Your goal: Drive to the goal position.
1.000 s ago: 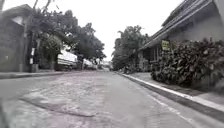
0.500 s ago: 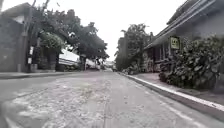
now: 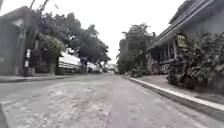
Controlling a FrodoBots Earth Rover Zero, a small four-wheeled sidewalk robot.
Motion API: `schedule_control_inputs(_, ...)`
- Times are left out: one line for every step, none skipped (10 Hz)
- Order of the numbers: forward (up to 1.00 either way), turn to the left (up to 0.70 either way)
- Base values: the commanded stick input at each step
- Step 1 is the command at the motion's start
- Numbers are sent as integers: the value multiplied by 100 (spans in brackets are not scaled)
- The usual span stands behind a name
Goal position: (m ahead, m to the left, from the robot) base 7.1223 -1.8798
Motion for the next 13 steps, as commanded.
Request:
schedule_control_inputs(94, 0)
schedule_control_inputs(94, 0)
schedule_control_inputs(95, 0)
schedule_control_inputs(94, 0)
schedule_control_inputs(87, 0)
schedule_control_inputs(78, 0)
schedule_control_inputs(77, 0)
schedule_control_inputs(79, 0)
schedule_control_inputs(94, 0)
schedule_control_inputs(95, 0)
schedule_control_inputs(96, 0)
schedule_control_inputs(96, 0)
schedule_control_inputs(96, 0)
